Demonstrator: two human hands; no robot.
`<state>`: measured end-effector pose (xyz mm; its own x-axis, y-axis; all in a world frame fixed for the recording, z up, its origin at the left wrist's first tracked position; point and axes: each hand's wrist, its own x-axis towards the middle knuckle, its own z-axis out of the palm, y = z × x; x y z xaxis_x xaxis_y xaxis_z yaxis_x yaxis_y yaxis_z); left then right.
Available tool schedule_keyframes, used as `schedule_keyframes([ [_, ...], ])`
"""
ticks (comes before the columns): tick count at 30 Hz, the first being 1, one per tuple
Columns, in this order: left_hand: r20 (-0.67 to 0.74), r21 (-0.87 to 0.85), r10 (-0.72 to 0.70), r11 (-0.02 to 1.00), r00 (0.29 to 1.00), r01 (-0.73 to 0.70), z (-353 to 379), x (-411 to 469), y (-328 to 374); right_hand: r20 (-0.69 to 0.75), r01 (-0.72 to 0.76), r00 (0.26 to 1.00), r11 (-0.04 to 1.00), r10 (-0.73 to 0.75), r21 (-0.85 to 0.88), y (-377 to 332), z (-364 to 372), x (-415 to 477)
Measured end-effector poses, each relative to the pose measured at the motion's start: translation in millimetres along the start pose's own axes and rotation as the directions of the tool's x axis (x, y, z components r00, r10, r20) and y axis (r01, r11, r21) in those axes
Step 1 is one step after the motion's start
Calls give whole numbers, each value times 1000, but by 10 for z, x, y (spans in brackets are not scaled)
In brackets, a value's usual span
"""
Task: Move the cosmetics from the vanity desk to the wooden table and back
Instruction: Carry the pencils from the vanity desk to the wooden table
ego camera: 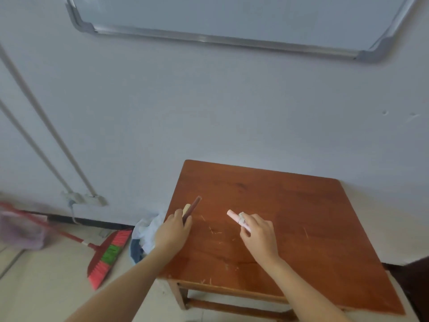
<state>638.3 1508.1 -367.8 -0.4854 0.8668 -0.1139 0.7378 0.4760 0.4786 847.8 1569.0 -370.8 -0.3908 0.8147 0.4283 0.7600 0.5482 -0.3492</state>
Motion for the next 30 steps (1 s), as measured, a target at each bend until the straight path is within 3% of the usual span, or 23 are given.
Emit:
schedule_keyframes([
  [11, 55, 25, -46, 999, 997, 45, 111, 1252, 208, 43, -74, 996, 997, 72, 31, -9, 513, 774],
  [16, 12, 139, -52, 989, 999, 49, 187, 1698, 370, 47, -137, 990, 990, 136, 28, 82, 696, 966],
  [25, -74, 179, -122, 975, 990, 133, 278, 2032, 502, 77, -132, 988, 991, 130, 24, 225, 921, 1285],
  [30, -35, 199, -229, 952, 973, 232, 386, 1965, 528, 101, -147, 985, 984, 136, 100, 169, 1049, 1508],
])
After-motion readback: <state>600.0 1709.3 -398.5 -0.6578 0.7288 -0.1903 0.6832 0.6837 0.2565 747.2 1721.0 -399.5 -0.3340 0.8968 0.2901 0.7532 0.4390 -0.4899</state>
